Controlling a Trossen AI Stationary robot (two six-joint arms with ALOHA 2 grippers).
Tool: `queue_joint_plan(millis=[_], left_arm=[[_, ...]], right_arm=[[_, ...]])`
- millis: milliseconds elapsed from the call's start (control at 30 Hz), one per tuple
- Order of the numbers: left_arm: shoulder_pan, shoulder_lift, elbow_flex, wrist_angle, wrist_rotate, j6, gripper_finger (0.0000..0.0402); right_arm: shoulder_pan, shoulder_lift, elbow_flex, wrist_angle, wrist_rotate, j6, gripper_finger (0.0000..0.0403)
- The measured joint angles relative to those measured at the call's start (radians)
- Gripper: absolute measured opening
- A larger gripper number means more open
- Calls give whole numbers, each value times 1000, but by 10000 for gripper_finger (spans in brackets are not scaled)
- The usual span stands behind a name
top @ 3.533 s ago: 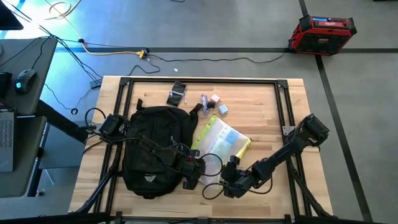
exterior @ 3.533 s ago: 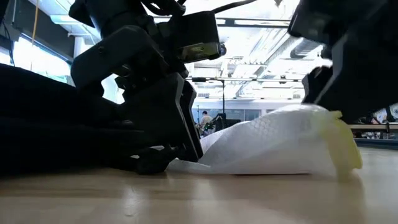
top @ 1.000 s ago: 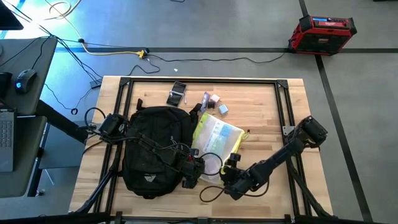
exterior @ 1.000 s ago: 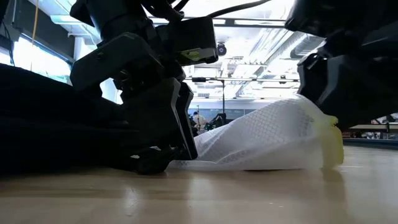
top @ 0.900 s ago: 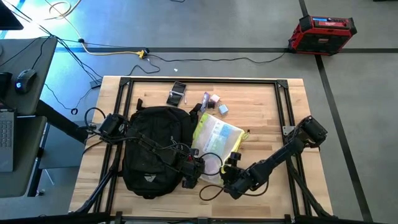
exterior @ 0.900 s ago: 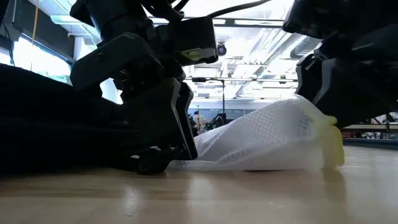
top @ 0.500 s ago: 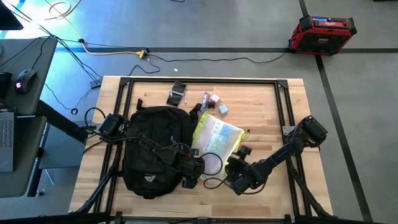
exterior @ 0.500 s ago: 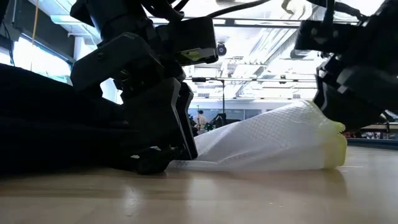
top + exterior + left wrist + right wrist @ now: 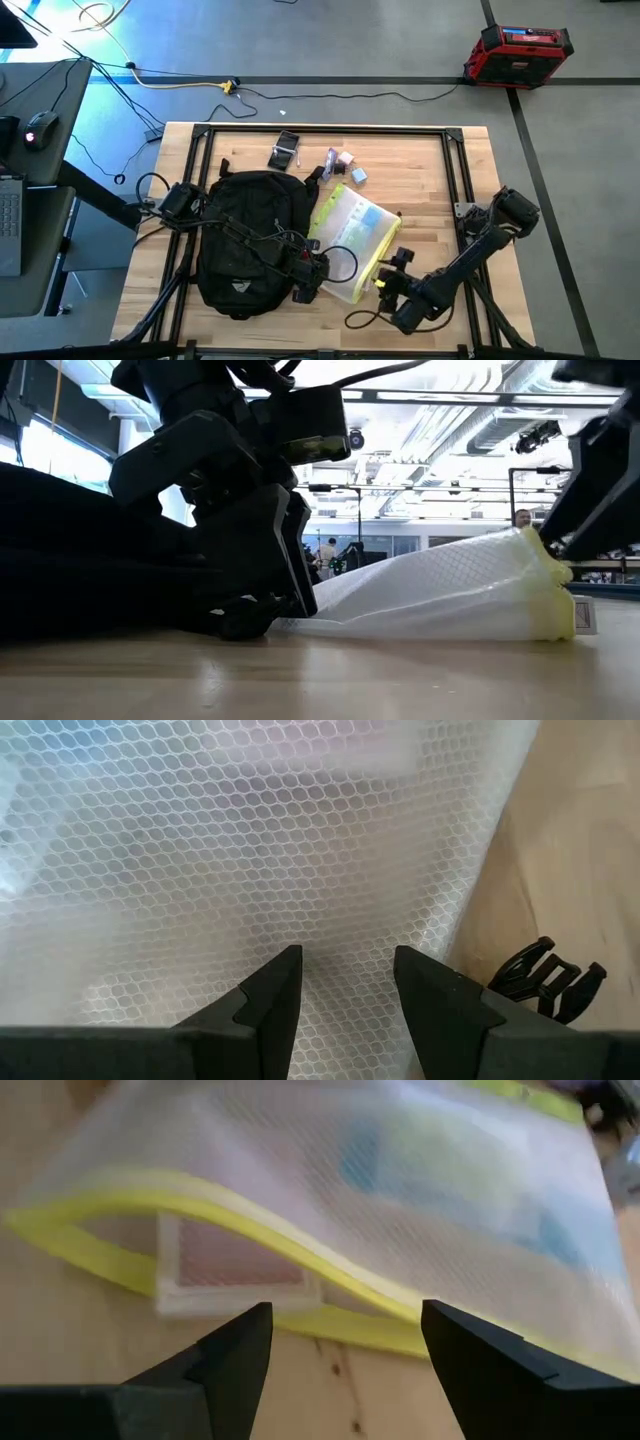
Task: Unpack backpack
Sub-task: Remove the purple playing card box from the green zip bag
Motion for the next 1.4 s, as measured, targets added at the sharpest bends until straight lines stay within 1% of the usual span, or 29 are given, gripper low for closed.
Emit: queue_joint_plan(millis=[67,200,367,500,567,700,767,900,967,1067,1233,1333,1400], left_arm=[[0,0,0,0,0,0,145],[0,0,0,1,0,0,145],[0,0,0,0,0,-1,145],[0,0,0,0,0,-1,145],[1,0,0,0,0,-1,145],[1,0,0,0,0,-2,145],[1,0,0,0,0,-1,145],[1,0,0,0,0,-2,145],[1,0,0,0,0,-1,145],[1,0,0,0,0,-1,145],[1,0,0,0,0,-2,145],[1,0,0,0,0,-1,145],[1,0,0,0,0,-2,145]], right_arm=[[3,-1,0,44,-5,-25,245],[-12,4,0,195,-62,-163,253],[-59,40,0,357,-177,-310,293],[-104,63,0,385,-311,-319,326],[-121,65,1,384,-342,-299,339],[-132,58,2,376,-360,-292,354],[-125,42,2,341,-371,-285,355],[-94,3,2,210,-374,-179,353],[-71,-1,1,180,-379,-137,353],[-47,2,0,208,-383,-134,353],[-36,8,0,274,-288,-199,352],[-54,19,0,311,-294,-231,352],[-68,32,0,335,-324,-249,352]])
